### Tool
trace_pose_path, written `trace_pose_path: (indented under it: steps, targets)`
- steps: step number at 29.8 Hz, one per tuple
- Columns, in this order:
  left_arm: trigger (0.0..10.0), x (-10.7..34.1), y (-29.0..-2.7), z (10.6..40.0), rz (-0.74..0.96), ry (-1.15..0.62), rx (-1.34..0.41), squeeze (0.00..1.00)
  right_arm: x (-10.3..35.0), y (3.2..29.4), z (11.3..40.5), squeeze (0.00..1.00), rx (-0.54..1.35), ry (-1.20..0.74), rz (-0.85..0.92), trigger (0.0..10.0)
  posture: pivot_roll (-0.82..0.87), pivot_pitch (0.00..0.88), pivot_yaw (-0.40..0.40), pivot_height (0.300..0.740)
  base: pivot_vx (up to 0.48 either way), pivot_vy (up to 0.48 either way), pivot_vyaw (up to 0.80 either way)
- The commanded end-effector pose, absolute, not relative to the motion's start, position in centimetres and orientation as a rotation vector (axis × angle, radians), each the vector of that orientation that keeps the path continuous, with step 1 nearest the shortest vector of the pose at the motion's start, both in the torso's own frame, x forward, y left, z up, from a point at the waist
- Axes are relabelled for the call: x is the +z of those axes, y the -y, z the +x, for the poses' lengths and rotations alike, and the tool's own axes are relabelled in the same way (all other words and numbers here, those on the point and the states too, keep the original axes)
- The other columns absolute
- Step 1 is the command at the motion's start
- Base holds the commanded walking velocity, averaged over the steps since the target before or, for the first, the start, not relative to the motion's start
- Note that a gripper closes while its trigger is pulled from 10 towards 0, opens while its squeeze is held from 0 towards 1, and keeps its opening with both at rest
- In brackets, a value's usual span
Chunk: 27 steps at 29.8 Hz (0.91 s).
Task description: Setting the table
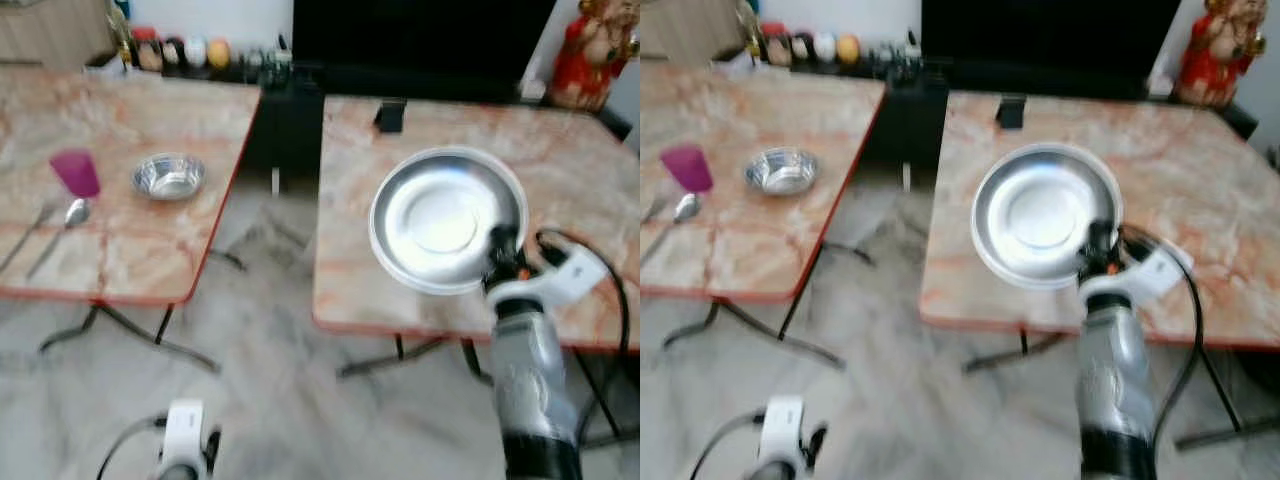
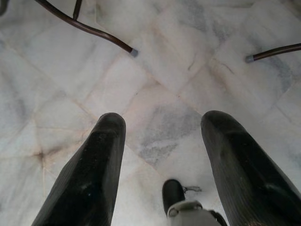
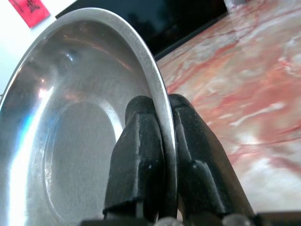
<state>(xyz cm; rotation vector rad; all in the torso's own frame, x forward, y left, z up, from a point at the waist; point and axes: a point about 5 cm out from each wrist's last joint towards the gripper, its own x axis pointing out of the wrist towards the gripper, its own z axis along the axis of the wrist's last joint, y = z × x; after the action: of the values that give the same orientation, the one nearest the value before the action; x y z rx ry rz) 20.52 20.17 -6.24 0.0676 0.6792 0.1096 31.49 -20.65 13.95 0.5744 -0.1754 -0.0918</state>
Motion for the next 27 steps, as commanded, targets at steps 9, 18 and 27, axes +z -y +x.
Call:
trace_pose_path:
  steps: [9,18,27]
  targets:
    - [10.0,-6.30,-19.94,20.49,0.075,-0.682,0.090,0.00,14.52,21.30,31.58,0.00,-0.111,0.206,0.565,10.0,-0.12,0.000,-0.015,0.736,0.000,-0.480,0.00]
    - [10.0,-6.05,-20.01,20.91,0.072,-0.669,0.088,0.00,14.44,21.35,31.62,0.00,-0.115,0.206,0.566,10.0,-0.12,0.000,-0.015,0.736,0.000,-0.132,0.00]
    - [10.0,-6.21,-20.04,20.61,0.062,-0.676,0.091,0.00,14.51,21.47,31.66,0.00,-0.122,0.212,0.563,10.0,-0.11,0.000,-0.017,0.736,0.000,0.000,0.00]
